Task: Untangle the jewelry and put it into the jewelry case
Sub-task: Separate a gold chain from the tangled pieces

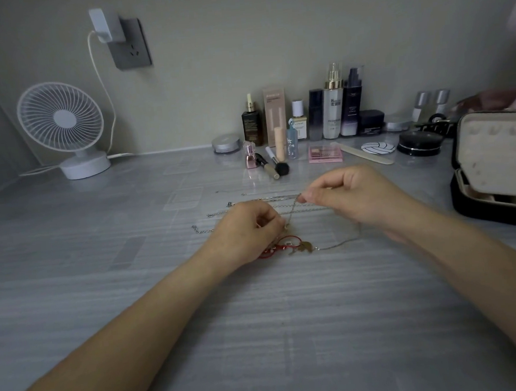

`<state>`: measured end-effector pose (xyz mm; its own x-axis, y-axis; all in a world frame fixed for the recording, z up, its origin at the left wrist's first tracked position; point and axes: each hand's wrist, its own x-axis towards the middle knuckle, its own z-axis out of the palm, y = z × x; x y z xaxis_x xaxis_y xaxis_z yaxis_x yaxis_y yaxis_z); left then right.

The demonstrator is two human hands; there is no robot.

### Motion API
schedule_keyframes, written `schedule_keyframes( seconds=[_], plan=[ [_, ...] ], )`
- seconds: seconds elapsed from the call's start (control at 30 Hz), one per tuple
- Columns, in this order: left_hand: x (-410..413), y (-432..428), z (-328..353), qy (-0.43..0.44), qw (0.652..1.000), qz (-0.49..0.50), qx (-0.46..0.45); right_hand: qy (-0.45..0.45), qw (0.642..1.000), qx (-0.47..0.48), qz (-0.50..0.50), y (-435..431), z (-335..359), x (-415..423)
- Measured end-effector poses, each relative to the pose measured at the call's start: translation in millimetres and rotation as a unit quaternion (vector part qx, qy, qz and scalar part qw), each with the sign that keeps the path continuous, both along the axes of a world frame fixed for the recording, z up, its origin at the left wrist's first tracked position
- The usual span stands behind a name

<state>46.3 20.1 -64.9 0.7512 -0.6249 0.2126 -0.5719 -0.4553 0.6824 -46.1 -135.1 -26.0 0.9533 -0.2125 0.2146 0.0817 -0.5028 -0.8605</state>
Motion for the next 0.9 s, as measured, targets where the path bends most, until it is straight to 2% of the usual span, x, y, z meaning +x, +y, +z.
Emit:
schedule_keyframes(
  seconds=[0.1,0.3,0.57,0.8,0.83,0.9],
  plan=[
    [0.8,-0.1,0.3,0.027,0.999,-0.008,-0.032,-0.003,0.999,0.048,0.001,2.0,4.2,-3.2],
    [-7.0,-0.7,6.8,0.162,0.981,-0.049,-0.092,-0.005,0.997,0.081,-0.007,0.1,3.7,-2.5],
    [-8.0,1.7,8.3,0.177,0.973,-0.054,-0.140,-0.018,0.997,0.074,-0.017,-2.0,0.7,0.2],
    [-7.6,1.8,14.0,0.061,0.988,-0.013,-0.144,0.032,0.995,-0.092,-0.006,-0.1,-13.5,6.4],
    [-6.9,2.8,13.9,0.027,0.990,-0.007,-0.139,0.039,0.994,-0.107,-0.003,-0.6,-15.6,7.5],
    [-4.7,4.7,12.7,-0.096,0.991,0.014,-0.088,0.047,0.990,-0.132,0.011,-2.4,-18.7,9.3]
  ],
)
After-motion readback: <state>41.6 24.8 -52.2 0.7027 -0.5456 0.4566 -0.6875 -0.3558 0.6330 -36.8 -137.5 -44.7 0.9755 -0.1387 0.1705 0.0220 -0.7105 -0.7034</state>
